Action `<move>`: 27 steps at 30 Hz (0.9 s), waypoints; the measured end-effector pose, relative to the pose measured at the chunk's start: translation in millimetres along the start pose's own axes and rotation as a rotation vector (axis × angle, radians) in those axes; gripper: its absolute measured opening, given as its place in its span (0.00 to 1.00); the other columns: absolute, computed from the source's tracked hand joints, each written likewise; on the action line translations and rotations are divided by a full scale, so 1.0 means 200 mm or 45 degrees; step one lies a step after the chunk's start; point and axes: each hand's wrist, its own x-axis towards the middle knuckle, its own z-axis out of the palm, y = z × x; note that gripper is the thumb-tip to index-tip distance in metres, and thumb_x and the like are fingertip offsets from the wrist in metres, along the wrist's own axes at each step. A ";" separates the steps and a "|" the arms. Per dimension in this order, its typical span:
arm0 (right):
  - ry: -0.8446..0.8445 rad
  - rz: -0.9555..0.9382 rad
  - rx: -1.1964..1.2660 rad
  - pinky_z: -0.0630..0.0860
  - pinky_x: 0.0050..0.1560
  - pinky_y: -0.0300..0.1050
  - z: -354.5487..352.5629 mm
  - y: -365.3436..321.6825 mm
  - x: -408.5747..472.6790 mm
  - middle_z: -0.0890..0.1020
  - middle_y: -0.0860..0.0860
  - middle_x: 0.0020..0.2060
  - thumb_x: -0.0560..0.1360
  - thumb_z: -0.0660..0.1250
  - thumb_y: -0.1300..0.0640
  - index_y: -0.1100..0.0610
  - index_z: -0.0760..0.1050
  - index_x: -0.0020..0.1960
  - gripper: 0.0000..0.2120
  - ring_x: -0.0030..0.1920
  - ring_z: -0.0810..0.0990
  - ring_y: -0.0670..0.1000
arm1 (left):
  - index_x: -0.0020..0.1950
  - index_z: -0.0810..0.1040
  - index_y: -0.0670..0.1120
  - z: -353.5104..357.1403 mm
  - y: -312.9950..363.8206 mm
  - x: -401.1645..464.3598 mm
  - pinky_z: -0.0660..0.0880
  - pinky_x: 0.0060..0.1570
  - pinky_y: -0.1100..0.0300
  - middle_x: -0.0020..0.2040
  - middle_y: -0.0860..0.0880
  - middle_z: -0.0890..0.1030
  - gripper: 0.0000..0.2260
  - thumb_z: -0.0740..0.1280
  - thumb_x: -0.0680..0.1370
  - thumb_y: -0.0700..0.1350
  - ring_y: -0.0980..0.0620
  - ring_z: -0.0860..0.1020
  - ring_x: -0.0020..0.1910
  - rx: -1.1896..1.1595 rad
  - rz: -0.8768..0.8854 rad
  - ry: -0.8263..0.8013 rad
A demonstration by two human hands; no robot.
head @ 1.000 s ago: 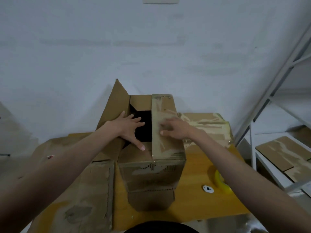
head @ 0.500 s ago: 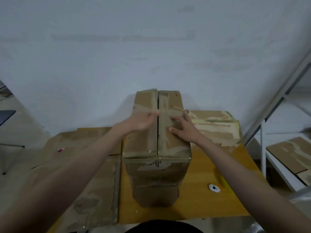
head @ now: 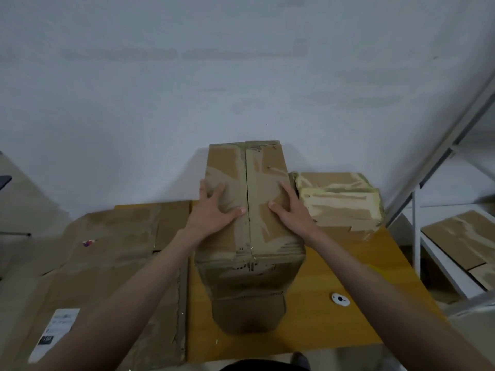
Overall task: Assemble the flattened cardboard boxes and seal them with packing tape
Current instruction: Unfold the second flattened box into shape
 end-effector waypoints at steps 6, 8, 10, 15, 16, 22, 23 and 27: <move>0.025 0.008 -0.133 0.70 0.69 0.60 0.02 0.16 0.10 0.64 0.49 0.76 0.79 0.65 0.43 0.42 0.54 0.79 0.33 0.72 0.68 0.56 | 0.79 0.46 0.65 0.18 -0.03 0.11 0.66 0.71 0.43 0.78 0.55 0.28 0.46 0.66 0.69 0.73 0.37 0.63 0.75 0.008 -0.017 -0.014; 0.036 0.039 -0.189 0.69 0.70 0.59 0.04 0.24 0.11 0.64 0.51 0.76 0.79 0.66 0.44 0.43 0.53 0.80 0.34 0.73 0.67 0.57 | 0.79 0.44 0.65 0.25 -0.05 0.13 0.67 0.71 0.42 0.77 0.56 0.26 0.47 0.68 0.69 0.72 0.37 0.62 0.76 0.010 0.000 -0.032; 0.046 0.081 -0.256 0.69 0.70 0.57 0.06 0.31 0.13 0.65 0.54 0.76 0.79 0.66 0.44 0.43 0.50 0.80 0.36 0.72 0.68 0.58 | 0.79 0.44 0.64 0.31 -0.07 0.16 0.66 0.71 0.41 0.76 0.56 0.25 0.47 0.68 0.70 0.71 0.37 0.62 0.76 0.046 0.006 -0.037; 0.056 0.146 -0.335 0.66 0.69 0.56 0.11 0.34 0.23 0.63 0.61 0.74 0.80 0.62 0.43 0.43 0.47 0.81 0.35 0.71 0.67 0.62 | 0.80 0.43 0.62 0.34 -0.11 0.31 0.65 0.72 0.41 0.76 0.53 0.25 0.46 0.64 0.71 0.73 0.36 0.62 0.75 0.125 0.024 -0.054; 0.058 0.158 -0.359 0.65 0.69 0.57 0.11 0.34 0.26 0.62 0.62 0.74 0.81 0.61 0.42 0.43 0.47 0.81 0.35 0.71 0.66 0.63 | 0.80 0.42 0.62 0.34 -0.11 0.34 0.65 0.71 0.42 0.76 0.53 0.25 0.45 0.63 0.71 0.74 0.36 0.61 0.76 0.135 0.023 -0.070; 0.036 0.197 -0.612 0.70 0.64 0.59 0.12 0.33 0.39 0.60 0.61 0.73 0.82 0.54 0.39 0.43 0.47 0.80 0.31 0.67 0.71 0.66 | 0.80 0.41 0.60 0.38 -0.13 0.49 0.66 0.70 0.41 0.77 0.49 0.27 0.44 0.58 0.73 0.74 0.32 0.63 0.74 0.190 -0.018 -0.110; 0.045 0.182 -0.662 0.72 0.62 0.59 0.11 0.32 0.41 0.60 0.61 0.73 0.82 0.53 0.38 0.44 0.47 0.80 0.30 0.65 0.72 0.66 | 0.80 0.41 0.60 0.39 -0.12 0.50 0.66 0.70 0.41 0.78 0.48 0.27 0.43 0.57 0.73 0.74 0.31 0.63 0.73 0.208 -0.018 -0.095; 0.049 0.155 -0.780 0.69 0.64 0.64 0.11 0.34 0.42 0.53 0.57 0.77 0.81 0.51 0.36 0.43 0.48 0.79 0.30 0.72 0.65 0.66 | 0.80 0.40 0.59 0.41 -0.12 0.51 0.61 0.72 0.39 0.78 0.46 0.28 0.41 0.52 0.75 0.75 0.30 0.57 0.75 0.289 -0.023 -0.070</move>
